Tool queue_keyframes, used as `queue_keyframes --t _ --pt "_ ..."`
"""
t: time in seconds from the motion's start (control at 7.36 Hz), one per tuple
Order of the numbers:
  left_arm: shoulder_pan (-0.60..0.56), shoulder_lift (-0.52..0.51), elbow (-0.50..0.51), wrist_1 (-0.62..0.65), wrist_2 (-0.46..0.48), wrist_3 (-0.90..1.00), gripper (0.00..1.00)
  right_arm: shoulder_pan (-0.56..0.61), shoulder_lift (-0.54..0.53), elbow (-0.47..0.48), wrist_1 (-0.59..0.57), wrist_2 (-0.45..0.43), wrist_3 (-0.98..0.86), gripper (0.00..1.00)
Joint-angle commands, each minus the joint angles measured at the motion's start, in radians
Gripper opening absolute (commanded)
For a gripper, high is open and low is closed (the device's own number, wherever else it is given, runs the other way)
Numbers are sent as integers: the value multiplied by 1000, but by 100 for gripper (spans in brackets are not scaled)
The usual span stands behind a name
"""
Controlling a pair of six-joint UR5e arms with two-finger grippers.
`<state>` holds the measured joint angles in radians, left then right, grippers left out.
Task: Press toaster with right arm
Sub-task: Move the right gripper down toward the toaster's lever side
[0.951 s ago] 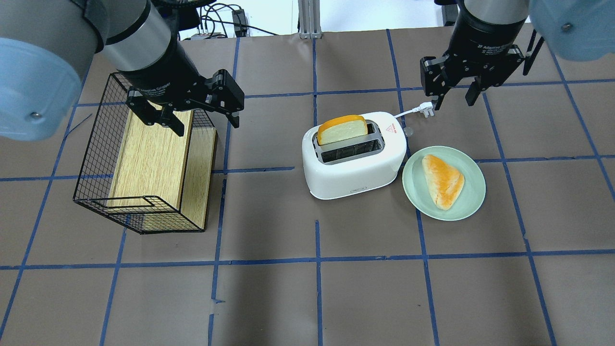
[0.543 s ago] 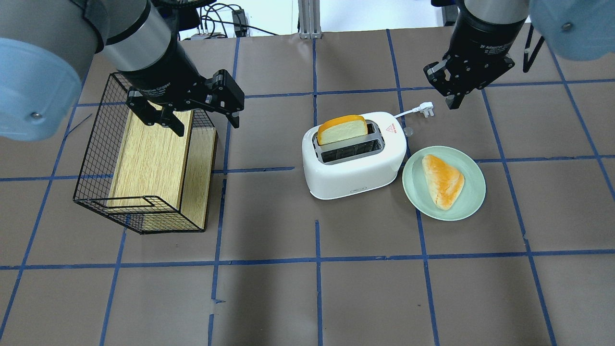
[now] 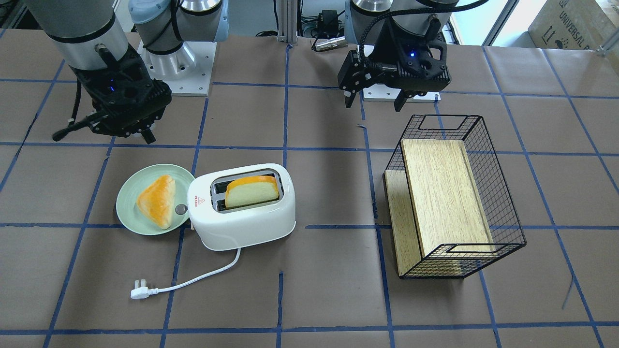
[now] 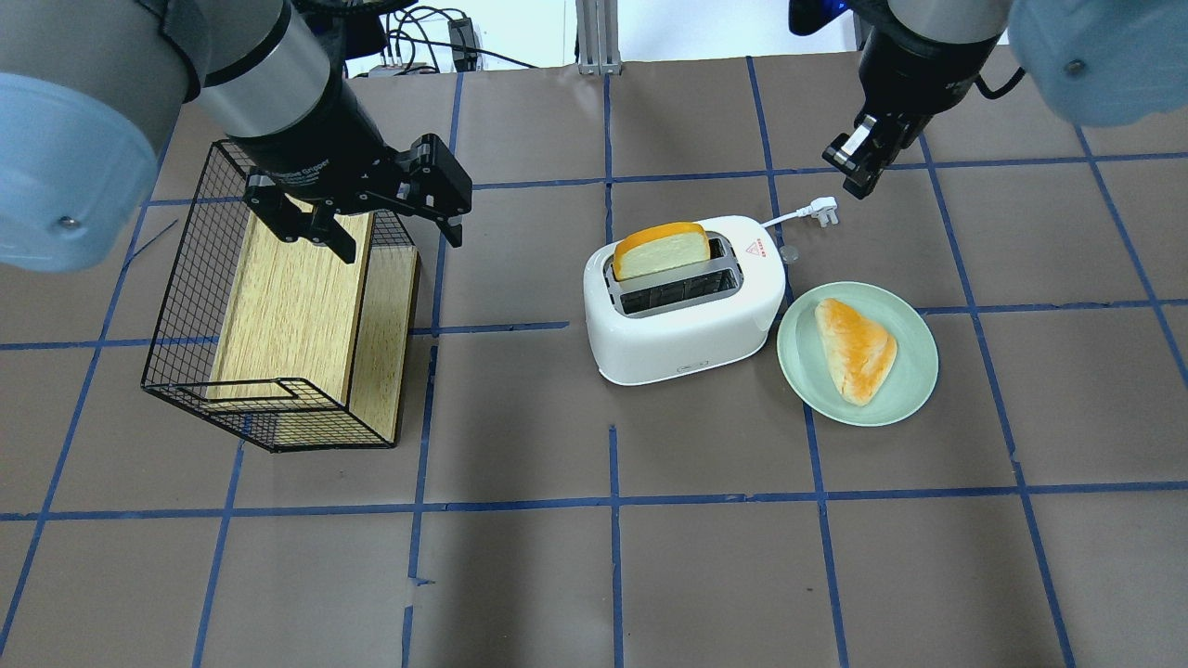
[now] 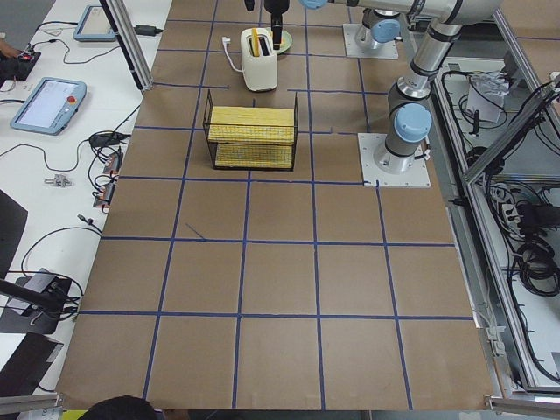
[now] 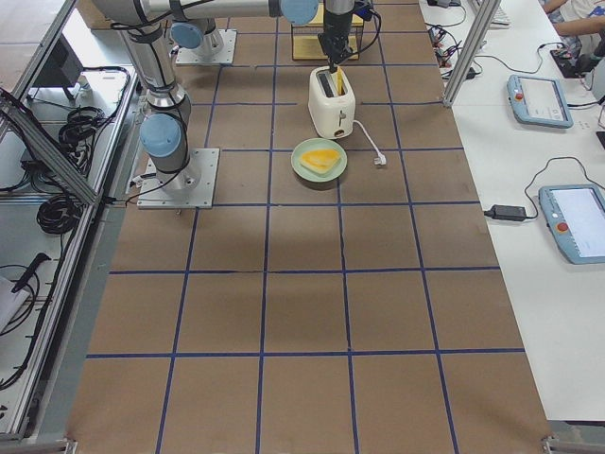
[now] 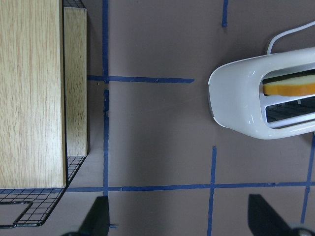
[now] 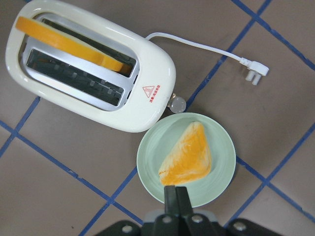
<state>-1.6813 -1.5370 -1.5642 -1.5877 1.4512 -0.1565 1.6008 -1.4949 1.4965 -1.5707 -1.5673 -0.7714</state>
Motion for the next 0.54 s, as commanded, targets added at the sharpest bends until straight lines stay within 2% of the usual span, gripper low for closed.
queue_keyframes --t 0.0,0.14,0.41 --pt "0 0 0 0 0 0 100 -2 36 51 -55 3 -399 0" --pt "0 0 0 0 0 0 100 -2 38 103 -128 0 -552 0" --pt "0 0 0 0 0 0 100 -1 35 279 -390 -14 -730 0"
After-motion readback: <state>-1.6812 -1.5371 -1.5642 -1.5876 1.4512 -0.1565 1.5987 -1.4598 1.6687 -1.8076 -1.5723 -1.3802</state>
